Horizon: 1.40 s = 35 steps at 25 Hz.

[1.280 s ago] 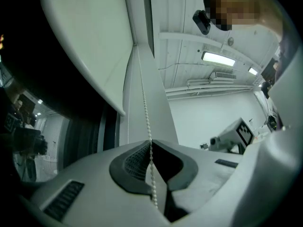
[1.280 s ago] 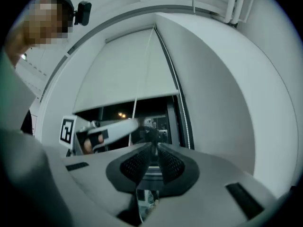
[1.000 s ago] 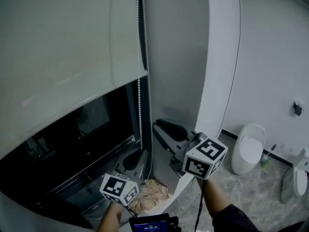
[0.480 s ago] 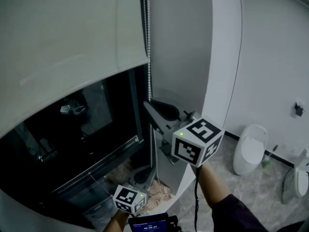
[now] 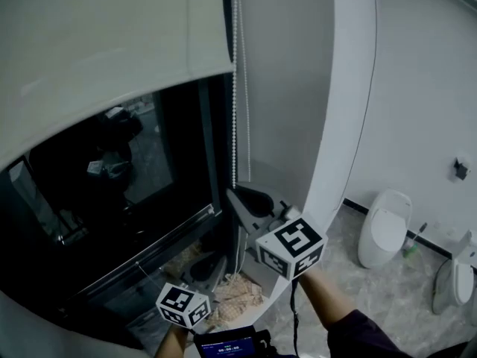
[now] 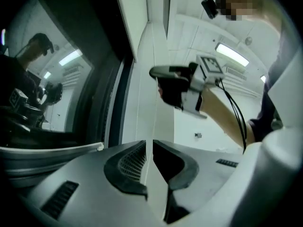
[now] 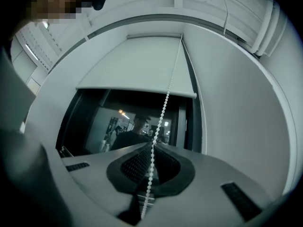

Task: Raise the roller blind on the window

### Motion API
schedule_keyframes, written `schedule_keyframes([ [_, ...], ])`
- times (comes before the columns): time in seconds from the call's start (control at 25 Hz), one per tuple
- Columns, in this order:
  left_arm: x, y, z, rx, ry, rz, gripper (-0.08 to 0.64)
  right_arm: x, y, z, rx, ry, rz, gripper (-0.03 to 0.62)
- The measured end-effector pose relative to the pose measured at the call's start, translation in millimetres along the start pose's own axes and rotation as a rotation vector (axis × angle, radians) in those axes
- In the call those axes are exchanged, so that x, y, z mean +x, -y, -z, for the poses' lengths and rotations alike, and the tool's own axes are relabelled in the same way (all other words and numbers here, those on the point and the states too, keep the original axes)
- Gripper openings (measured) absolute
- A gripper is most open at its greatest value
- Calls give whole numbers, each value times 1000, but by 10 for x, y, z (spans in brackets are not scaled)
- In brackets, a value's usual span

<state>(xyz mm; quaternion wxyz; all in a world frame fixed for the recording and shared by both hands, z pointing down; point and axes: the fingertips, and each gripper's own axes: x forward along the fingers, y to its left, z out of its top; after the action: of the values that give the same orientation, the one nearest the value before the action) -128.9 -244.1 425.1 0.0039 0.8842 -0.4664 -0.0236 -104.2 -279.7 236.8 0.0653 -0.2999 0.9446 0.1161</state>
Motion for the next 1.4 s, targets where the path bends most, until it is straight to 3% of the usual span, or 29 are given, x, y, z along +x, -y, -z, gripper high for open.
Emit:
schedule_keyframes([
  [0.16,-79,-96,-709,-28,145,-9,14,-59,-83,229,2,-32,-2,18],
  [0.28,-52,-69,-1239,1,225,20,14,-87,-168,357,7,-31,-13,18],
  [0.52,165,117,-1954,132,288,65,15,-142,-375,583,21,-52,-31,18],
  [0.72,272,225,-2284,174,322,89,15,-194,-523,748,38,-73,-49,18],
  [0.92,328,240,-2429,188,343,65,15,-309,-668,1032,75,-117,-75,18],
  [1.16,383,258,-2127,188,300,17,14,-491,-684,1412,119,-199,-71,18],
  [1.32,397,235,-1932,230,293,-44,14,-621,-687,1664,294,-305,-123,21],
  [1.4,408,196,-1841,216,280,-48,14,-654,-632,1658,319,-304,-128,23],
])
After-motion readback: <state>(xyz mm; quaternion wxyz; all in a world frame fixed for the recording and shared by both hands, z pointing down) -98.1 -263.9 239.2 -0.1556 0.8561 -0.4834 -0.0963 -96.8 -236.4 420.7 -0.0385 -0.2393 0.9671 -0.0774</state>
